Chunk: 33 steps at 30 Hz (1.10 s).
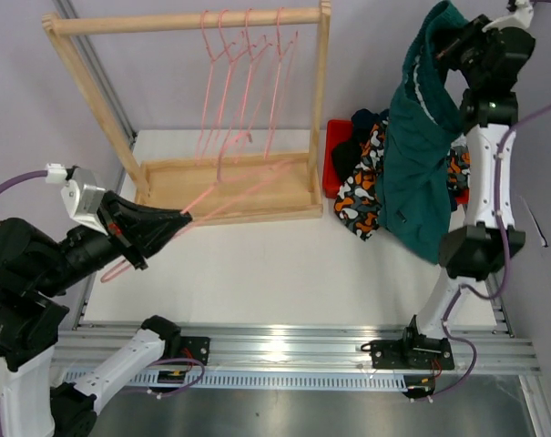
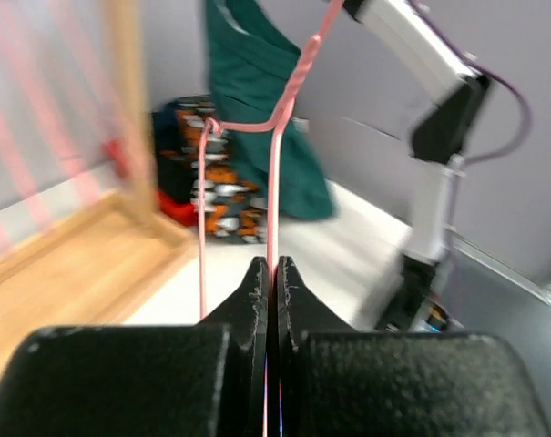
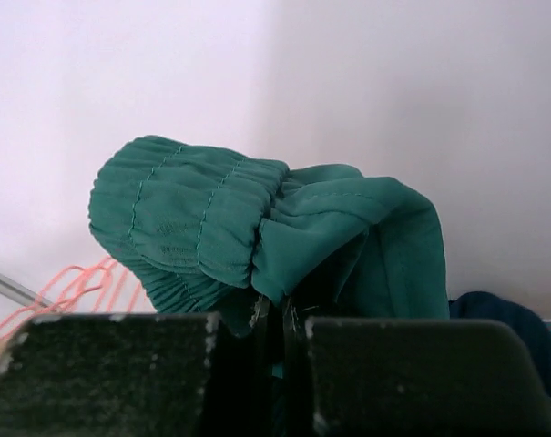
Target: Remove the shorts from the hanger
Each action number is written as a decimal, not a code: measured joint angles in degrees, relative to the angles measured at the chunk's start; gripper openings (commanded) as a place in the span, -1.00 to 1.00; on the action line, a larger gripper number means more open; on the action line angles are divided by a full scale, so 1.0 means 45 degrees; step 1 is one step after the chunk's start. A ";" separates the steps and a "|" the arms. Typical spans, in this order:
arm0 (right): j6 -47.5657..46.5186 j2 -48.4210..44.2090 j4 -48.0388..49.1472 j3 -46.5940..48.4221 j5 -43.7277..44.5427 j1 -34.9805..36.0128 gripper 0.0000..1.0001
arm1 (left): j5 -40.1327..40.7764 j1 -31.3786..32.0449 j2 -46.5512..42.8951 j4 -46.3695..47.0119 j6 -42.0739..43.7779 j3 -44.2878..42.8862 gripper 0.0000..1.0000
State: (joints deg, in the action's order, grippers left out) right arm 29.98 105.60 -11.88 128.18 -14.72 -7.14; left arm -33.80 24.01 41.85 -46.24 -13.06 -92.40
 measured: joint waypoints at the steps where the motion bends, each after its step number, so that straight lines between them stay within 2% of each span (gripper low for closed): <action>1: 0.0078 0.0675 -0.0097 0.0529 -0.0160 0.0034 -0.57 | 0.0860 0.0024 0.0058 -0.0238 0.0131 -0.0214 -1.00; 3: 0.0301 0.1894 -0.0505 0.1457 -0.0447 0.0107 0.07 | 0.2506 0.0029 0.0228 -0.0831 0.0384 -0.0733 -1.00; 5: 0.0209 0.2516 -0.1156 0.1681 -0.0665 0.0185 0.18 | 0.4182 0.0034 0.0500 -0.1345 0.0617 -0.1418 -1.00; 7: -0.0010 0.2438 -0.1409 0.0719 -0.0675 0.0291 0.20 | 0.6042 0.0053 0.0908 -0.1836 0.0860 -0.2443 -1.00; 8: -0.0160 0.2069 -0.1438 -0.0364 -0.0559 0.0369 0.25 | 0.6951 0.0058 0.1103 -0.1889 0.0976 -0.2943 -1.00; 9: -0.0291 0.1545 -0.1248 -0.1851 -0.0437 0.0461 0.44 | 0.7776 0.0063 0.1277 -0.1914 0.1064 -0.3410 -1.00; 10: -0.0345 0.0646 -0.0738 -0.3929 -0.0306 0.0568 0.54 | 0.8422 0.0063 0.1418 -0.1953 0.1146 -0.3774 -1.00; 11: -0.0379 -0.0243 -0.0500 -0.6003 -0.0185 0.0685 0.70 | 0.9122 0.0068 0.1637 -0.2064 0.1214 -0.4279 -1.00; 12: -0.0335 -0.1069 -0.0189 -0.7791 -0.0087 0.0782 0.98 | 0.9768 0.0073 0.1851 -0.2055 0.1253 -0.4745 -1.00; 15: -0.0185 -0.3560 0.0549 -1.2274 0.0121 0.1107 0.99 | 1.0860 0.0078 0.2448 -0.1821 0.1253 -0.5620 -1.00; 18: 0.0024 -0.6139 0.0889 -1.4804 0.0427 0.1326 0.99 | 1.1400 0.0078 0.3128 -0.1350 0.1248 -0.5829 -1.00; 22: 0.0194 -1.0268 0.1039 -1.6801 0.0792 0.1875 0.99 | 1.1657 -0.0024 0.4517 -0.0685 0.1239 -0.5809 -1.00; 26: 0.0272 -1.4328 0.0695 -1.8020 0.0850 0.2997 0.99 | 1.0681 -0.1273 0.6105 0.0029 0.0947 -0.5581 -1.00; 29: 0.0423 -1.6985 -0.0374 -1.8724 0.0884 0.3609 0.99 | 0.9554 -0.2560 0.7266 0.0471 0.0476 -0.5309 -1.00; 33: 0.0928 -2.0298 -0.2356 -1.9322 0.0981 0.3968 0.99 | 0.8359 -0.3555 0.8412 0.1127 -0.0117 -0.5149 -1.00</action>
State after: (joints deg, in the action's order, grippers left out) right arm 34.15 14.26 -22.48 41.23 -10.31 10.72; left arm 3.81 8.01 79.70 -41.17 -13.58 -115.57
